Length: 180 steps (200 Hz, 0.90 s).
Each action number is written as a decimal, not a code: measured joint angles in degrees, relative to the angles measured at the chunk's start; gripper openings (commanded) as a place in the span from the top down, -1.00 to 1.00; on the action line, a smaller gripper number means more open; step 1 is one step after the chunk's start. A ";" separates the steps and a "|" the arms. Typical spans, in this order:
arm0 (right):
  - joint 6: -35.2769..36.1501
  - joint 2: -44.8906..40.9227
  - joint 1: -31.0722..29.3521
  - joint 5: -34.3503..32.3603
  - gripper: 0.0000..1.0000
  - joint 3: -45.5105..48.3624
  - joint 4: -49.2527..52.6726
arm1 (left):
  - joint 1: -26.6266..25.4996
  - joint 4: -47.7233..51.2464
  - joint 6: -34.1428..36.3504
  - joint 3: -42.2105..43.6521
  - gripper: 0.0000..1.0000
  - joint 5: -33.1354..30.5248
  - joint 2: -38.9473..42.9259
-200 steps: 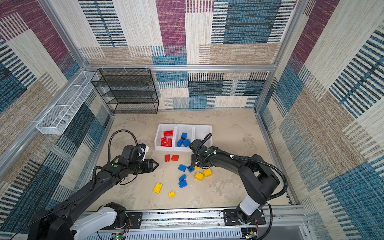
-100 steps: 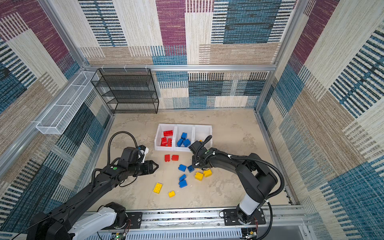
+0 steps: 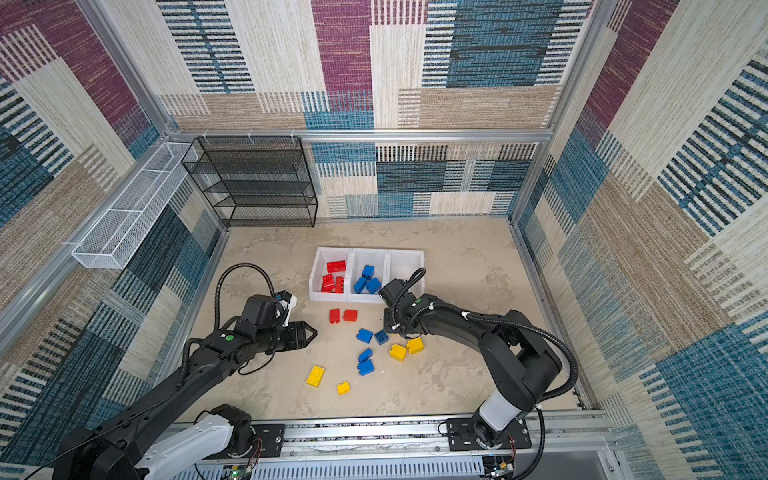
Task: Sort the legos into containers by color
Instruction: 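Carry the yellow brick with the right gripper into the compartment nearest it and release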
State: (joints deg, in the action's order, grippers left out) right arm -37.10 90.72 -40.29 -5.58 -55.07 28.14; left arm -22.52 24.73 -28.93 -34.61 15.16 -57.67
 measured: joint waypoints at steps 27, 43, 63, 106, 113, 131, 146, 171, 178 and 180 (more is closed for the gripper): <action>2.75 -2.62 2.49 -1.20 0.37 -5.27 1.97 | 0.00 0.00 0.00 0.00 -0.13 0.00 0.02; 4.74 -3.65 5.11 -2.10 0.36 -8.28 2.58 | 0.00 0.00 0.00 0.00 -0.13 0.00 0.02; 7.58 -3.13 8.11 -2.51 0.36 -11.80 2.99 | -0.02 0.00 -0.02 0.00 -0.13 0.00 0.26; 13.29 4.09 12.07 -2.56 0.36 -18.71 2.99 | -0.26 0.04 -0.94 0.24 -0.13 0.04 1.20; 13.94 5.46 12.48 -2.56 0.36 -19.65 2.93 | -0.39 0.09 -1.05 0.35 -0.13 0.02 1.46; 15.39 8.66 13.81 -2.58 0.36 -21.46 2.89 | -0.48 0.17 -1.27 0.70 -0.13 0.04 2.43; 16.41 11.06 14.73 -2.73 0.35 -22.56 2.73 | -0.55 0.55 -1.36 1.09 -0.13 0.04 3.34; 17.66 14.14 15.23 -3.48 0.33 -24.04 2.73 | -0.74 1.29 -2.16 1.53 -0.13 0.00 4.70; 17.68 14.69 15.28 -3.54 0.32 -24.17 2.73 | -0.81 1.36 -2.19 1.73 -0.13 0.00 4.94; 17.68 14.75 15.30 -3.56 0.32 -24.20 2.73 | -0.85 1.40 -2.23 1.77 -0.13 0.00 5.05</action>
State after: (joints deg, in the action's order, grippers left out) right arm -19.42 105.47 -24.99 -9.15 -79.26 30.87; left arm -23.38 26.13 -31.16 -32.84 15.16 -52.62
